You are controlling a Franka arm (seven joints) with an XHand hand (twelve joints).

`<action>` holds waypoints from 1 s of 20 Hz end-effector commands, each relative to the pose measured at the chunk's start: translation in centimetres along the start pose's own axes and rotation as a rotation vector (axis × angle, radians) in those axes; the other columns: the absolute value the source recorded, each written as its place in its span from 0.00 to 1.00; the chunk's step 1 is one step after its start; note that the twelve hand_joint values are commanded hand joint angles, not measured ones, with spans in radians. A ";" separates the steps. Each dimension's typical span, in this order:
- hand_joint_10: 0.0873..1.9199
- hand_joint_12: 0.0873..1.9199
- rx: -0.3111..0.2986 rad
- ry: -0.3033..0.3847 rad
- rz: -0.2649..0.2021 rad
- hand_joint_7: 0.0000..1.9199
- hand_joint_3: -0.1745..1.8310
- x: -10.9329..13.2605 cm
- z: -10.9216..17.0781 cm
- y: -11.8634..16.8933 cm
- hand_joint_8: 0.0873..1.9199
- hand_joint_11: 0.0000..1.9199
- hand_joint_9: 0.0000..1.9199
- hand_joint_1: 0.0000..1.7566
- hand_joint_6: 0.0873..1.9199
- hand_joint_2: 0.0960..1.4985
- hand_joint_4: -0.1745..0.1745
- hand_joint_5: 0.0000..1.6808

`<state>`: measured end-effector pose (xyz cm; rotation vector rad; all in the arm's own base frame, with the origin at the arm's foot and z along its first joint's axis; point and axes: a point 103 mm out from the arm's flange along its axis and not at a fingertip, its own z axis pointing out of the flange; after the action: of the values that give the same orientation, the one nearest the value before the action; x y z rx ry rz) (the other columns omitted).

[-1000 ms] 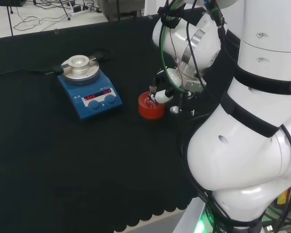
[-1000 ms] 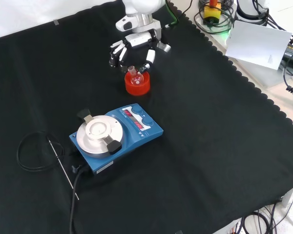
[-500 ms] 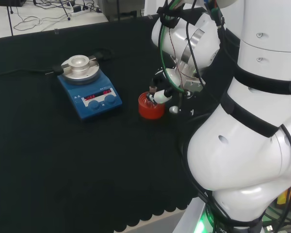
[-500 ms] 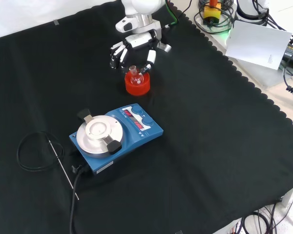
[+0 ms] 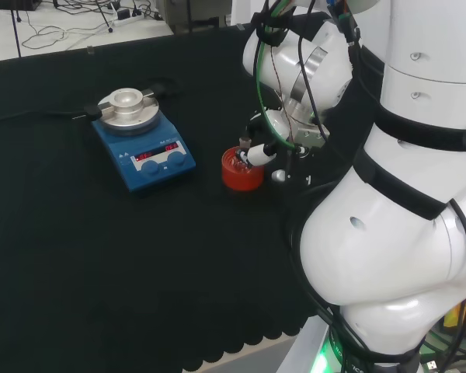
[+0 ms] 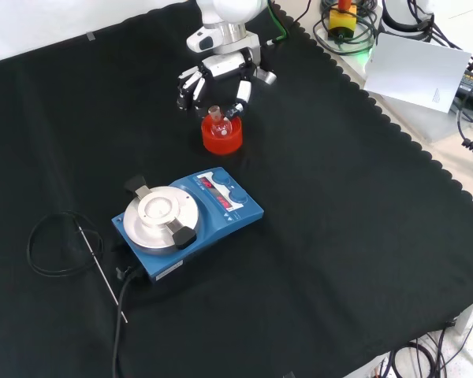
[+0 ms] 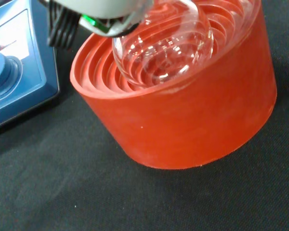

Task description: Pick up the round-bottom flask.

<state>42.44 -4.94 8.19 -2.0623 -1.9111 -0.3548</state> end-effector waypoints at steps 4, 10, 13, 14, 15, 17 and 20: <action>0.32 0.72 -0.009 0.007 -0.014 0.16 0.39 0.4 -0.3 0.3 0.33 0.04 0.25 0.51 0.37 0.42 0.22 0.62; 0.31 0.73 -0.009 0.003 -0.013 0.16 0.28 0.4 -0.5 0.2 0.33 0.04 0.26 0.58 0.42 0.54 0.86 0.64; 0.31 0.72 0.001 0.003 -0.007 0.16 0.22 0.3 -0.4 0.2 0.33 0.04 0.26 0.60 0.43 0.59 0.99 0.64; 0.31 0.72 0.007 0.003 -0.005 0.16 0.24 0.2 -0.4 0.2 0.32 0.04 0.26 0.57 0.42 0.56 0.74 0.62; 0.30 0.72 0.021 0.004 -0.001 0.16 0.26 0.2 -0.3 0.2 0.32 0.04 0.26 0.55 0.41 0.52 0.52 0.59; 0.31 0.73 0.054 0.003 0.009 0.14 0.33 0.2 -0.1 0.3 0.32 0.03 0.24 0.52 0.43 0.45 0.33 0.51; 0.32 0.73 0.069 0.000 0.007 0.10 0.37 0.4 0.2 0.4 0.32 0.00 0.21 0.50 0.43 0.38 0.29 0.37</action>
<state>42.78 -4.76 8.51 -2.0413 -1.9034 -0.3241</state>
